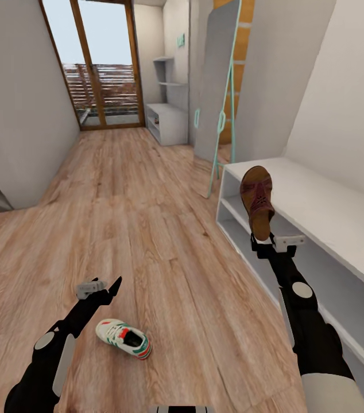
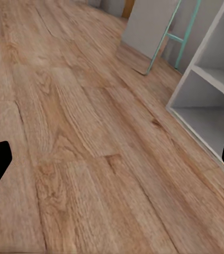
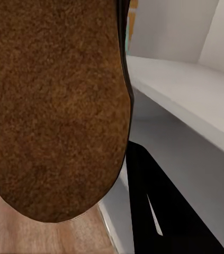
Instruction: Pick up the two gym shoes and the two sandals from the corridor floor and place them onto the hallstand (shoe rack) in the corridor, making sure they are on the rack and not on the floor. Arrange them so the two gym shoes are next to each other and the two sandals are next to each other.
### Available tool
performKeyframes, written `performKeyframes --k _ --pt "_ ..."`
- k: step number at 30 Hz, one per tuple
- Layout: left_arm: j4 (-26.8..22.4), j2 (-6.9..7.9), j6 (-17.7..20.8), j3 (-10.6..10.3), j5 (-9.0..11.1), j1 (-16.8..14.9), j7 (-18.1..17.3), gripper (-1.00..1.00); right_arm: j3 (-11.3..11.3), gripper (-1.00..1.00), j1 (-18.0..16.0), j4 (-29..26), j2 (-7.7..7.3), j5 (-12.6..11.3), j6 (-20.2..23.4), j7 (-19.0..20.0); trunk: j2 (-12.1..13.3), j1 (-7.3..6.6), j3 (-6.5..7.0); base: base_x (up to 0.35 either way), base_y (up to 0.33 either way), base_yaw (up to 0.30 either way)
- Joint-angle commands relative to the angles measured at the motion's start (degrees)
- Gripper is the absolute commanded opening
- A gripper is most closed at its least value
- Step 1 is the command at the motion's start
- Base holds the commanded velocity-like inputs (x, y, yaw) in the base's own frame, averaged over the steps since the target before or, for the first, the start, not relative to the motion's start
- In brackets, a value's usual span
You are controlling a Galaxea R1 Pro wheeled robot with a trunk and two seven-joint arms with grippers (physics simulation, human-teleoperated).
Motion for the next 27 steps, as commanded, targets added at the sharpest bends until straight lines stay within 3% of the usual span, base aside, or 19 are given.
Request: performKeyframes --k 1,5,16,27 --pt "0.01 -0.07 0.16 0.17 0.32 -0.06 -0.43 1.00 -0.20 -1.00 -0.02 -0.11 0.06 0.32 0.31 0.46 -0.02 -0.01 -0.05 0.015 -0.276 0.295" --pt "0.05 -0.07 0.16 0.17 0.33 -0.06 -0.43 1.00 -0.21 -1.00 -0.03 -0.11 0.06 0.32 0.31 0.46 -0.02 -0.01 -0.05 0.006 -0.211 0.295" --pt "0.10 -0.07 0.16 0.17 0.33 -0.06 -0.38 1.00 -0.20 -1.00 -0.03 -0.11 0.06 0.32 0.31 0.46 -0.02 -0.01 -0.05 0.000 -0.025 0.295" --pt "0.10 -0.07 0.16 0.17 0.34 -0.06 -0.42 1.00 -0.23 -1.00 -0.02 -0.11 0.06 0.32 0.31 0.46 -0.02 -0.01 -0.05 0.000 -0.258 0.295"
